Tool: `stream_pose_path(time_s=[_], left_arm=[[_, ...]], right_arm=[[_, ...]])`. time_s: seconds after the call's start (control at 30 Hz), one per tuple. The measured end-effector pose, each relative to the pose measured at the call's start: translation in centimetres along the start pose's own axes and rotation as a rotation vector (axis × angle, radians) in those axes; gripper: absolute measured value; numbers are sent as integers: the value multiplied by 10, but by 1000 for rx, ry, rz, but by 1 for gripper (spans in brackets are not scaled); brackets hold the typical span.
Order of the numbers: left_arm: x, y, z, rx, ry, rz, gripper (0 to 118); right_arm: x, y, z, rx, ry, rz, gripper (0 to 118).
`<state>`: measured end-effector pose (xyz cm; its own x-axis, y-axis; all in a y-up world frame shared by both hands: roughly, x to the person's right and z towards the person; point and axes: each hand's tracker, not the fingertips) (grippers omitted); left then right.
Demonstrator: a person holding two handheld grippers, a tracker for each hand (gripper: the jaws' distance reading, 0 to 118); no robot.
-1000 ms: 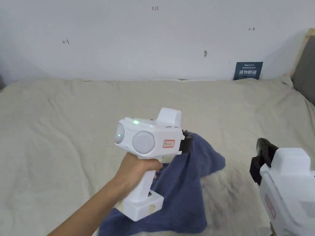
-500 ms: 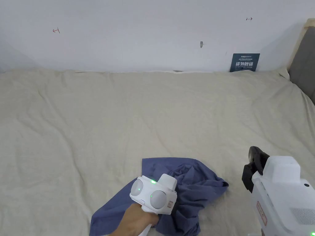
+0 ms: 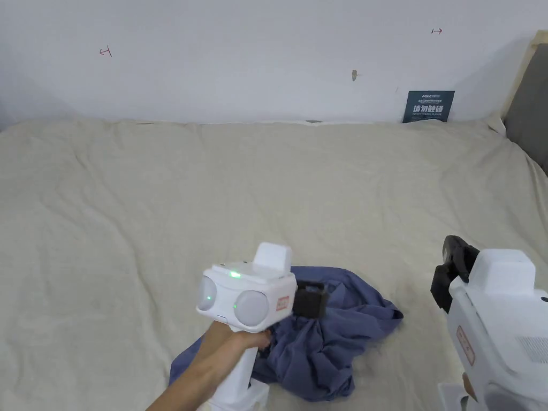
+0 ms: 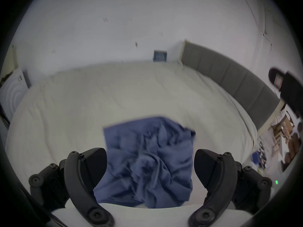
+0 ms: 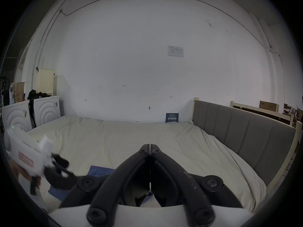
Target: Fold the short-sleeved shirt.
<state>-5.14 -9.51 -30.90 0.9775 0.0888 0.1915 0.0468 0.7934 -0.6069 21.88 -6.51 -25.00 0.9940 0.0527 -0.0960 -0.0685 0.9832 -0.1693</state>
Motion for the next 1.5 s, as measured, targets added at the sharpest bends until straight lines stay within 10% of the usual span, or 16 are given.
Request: stream_pose_path(time_s=[0.33,0.43,0.6,0.9,1.33,1.5], left_arm=[[-41,13,87,423,288,-46,104],[-56,6,97,487,344,-15,79],[-74,-5,102,509,345,10,1],[-90,-11,100,478,348,81,0],[-128,-96,48,-55,212,354,0],[-130,-130,33,-157,218,414,20]], right_arm=[[-2,20,5,57,-9,-4,1],[-3,24,6,69,-6,-2,1],[-8,29,7,84,3,-1,2],[-12,29,7,83,16,9,2],[-14,10,-3,29,29,10,2],[-15,1,-8,0,36,10,2]])
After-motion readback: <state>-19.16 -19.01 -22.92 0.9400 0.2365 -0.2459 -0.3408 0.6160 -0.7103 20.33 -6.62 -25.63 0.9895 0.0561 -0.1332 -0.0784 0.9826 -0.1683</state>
